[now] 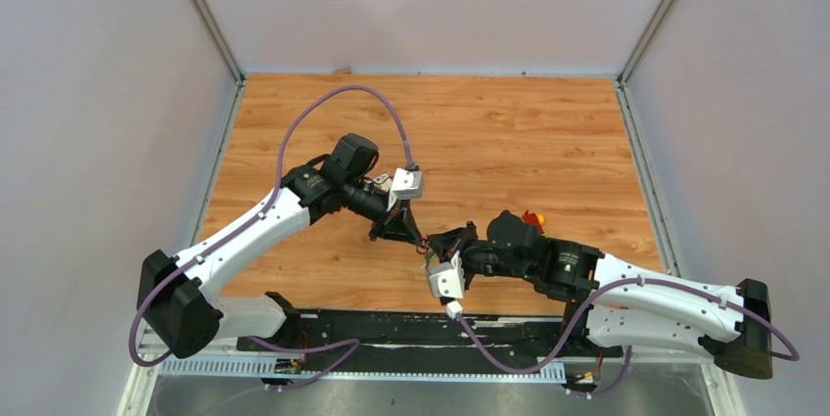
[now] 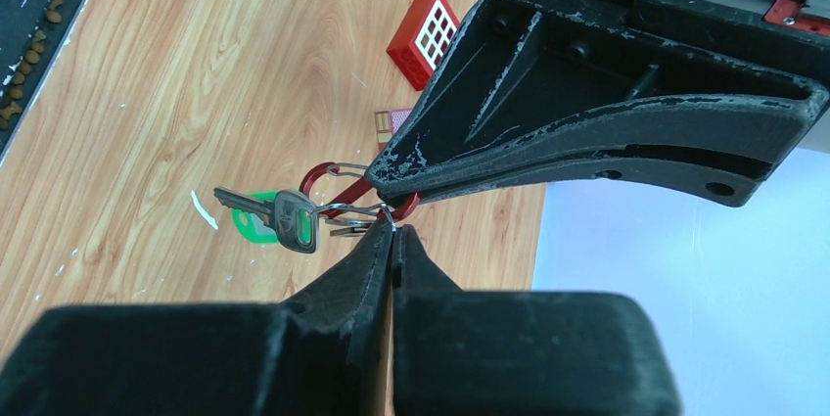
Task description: Put the keys on the keyring
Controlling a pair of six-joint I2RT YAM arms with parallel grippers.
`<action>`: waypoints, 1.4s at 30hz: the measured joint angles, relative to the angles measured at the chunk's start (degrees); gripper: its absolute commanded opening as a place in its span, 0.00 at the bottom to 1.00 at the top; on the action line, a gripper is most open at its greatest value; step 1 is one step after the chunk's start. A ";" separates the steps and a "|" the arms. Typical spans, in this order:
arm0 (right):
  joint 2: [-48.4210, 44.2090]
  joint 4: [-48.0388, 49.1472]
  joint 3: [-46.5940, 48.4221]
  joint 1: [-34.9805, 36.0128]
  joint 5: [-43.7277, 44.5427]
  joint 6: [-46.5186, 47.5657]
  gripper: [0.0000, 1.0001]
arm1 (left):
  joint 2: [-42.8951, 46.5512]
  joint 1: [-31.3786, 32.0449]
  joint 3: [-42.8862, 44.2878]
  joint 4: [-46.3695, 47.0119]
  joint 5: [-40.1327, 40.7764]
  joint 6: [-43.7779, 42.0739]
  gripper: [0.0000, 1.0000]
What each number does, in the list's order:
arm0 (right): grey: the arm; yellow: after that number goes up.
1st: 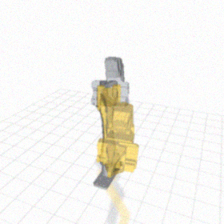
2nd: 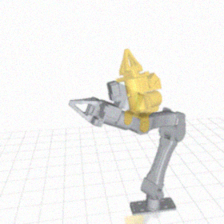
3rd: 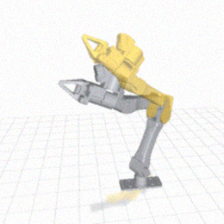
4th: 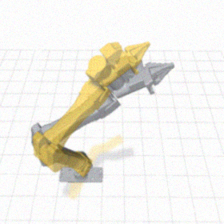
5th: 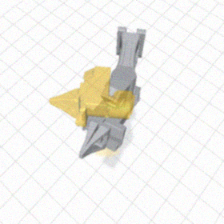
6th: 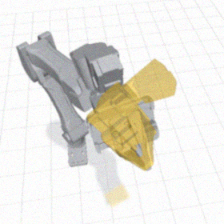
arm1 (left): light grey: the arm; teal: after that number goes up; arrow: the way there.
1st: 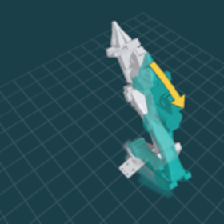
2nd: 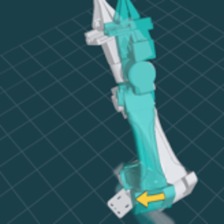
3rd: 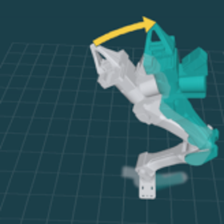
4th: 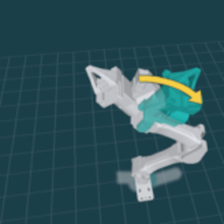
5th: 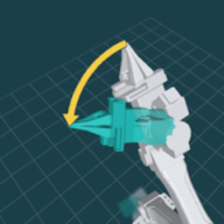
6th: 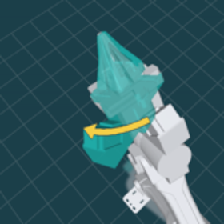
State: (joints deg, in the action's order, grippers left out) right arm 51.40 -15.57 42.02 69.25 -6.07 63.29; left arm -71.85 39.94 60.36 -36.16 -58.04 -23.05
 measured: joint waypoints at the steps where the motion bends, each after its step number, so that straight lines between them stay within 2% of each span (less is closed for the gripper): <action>1: 0.00 0.00 0.00 0.00 0.02 -0.02 0.00 | 0.02 0.00 0.00 0.02 0.02 0.00 0.00; 18: 0.90 1.29 -0.24 1.86 4.33 -0.22 0.00 | 0.09 -0.39 -0.20 -0.13 0.11 -0.04 0.00; 42: -0.66 8.68 -5.35 3.82 9.51 2.40 0.00 | 0.11 -0.76 -0.81 1.01 0.00 0.57 0.00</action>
State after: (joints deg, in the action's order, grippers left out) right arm 50.74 -6.90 36.67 73.08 3.44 65.69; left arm -71.75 39.18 59.55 -35.16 -58.04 -22.48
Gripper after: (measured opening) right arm 0.011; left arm 0.050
